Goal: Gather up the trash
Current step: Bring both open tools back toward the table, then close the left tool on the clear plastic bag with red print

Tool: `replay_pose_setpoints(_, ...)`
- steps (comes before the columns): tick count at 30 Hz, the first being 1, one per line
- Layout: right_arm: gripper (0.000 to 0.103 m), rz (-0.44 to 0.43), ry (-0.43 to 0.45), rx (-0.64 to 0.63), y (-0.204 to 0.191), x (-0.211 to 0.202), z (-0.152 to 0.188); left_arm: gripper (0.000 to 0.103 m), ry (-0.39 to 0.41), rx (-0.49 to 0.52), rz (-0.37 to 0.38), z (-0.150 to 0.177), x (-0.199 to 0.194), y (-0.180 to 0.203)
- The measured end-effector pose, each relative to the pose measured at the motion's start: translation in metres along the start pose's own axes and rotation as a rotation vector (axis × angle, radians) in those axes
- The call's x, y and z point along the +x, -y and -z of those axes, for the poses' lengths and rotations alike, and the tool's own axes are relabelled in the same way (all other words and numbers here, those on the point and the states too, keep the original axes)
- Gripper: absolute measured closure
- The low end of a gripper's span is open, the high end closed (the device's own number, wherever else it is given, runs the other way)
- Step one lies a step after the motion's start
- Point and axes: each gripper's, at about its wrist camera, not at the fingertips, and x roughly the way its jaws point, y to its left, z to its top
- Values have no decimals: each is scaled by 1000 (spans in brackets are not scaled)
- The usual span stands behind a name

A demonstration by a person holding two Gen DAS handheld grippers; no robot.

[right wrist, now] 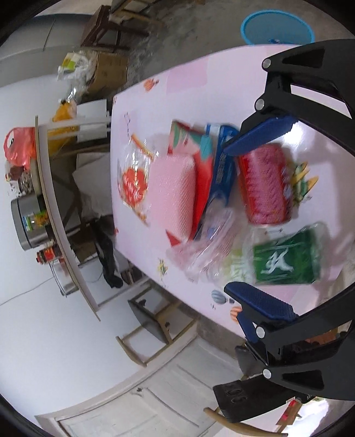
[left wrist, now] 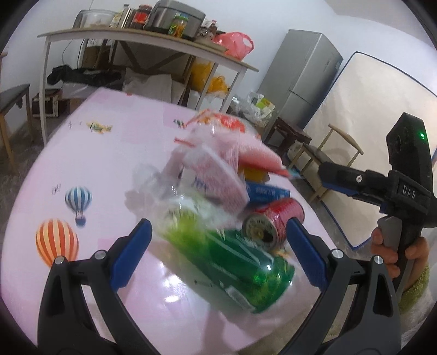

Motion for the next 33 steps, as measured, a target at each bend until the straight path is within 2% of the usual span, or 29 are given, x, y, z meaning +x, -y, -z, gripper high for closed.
replay_pose_setpoints(3,15,-18,-6,9,-2,8,-4,9,5,-8,21,-17,12,-6)
replay_pose_setpoints(6,16,-23,-21,25,1,15,-7,19,-1,-29,58,-35,28,-11)
replay_pose_setpoints(10,16,-20,-32,46,7,19,-9,32,-48,-68,86,-56,63,-19)
replay_pose_setpoints(16,16,-18,-33,77,20,20,-10,48,-132,-93,84,-61,99,-24)
replay_pose_setpoints(19,16,-21,-34,88,24,20,-10,60,-128,-94,84,-61,100,-25)
replay_pose_setpoints(25,16,-21,-23,83,23,16,-9,75,-96,-129,109,-59,95,-29)
replay_pose_setpoints(33,16,-19,30,57,26,-4,-18,87,3,-191,221,-54,74,-37)
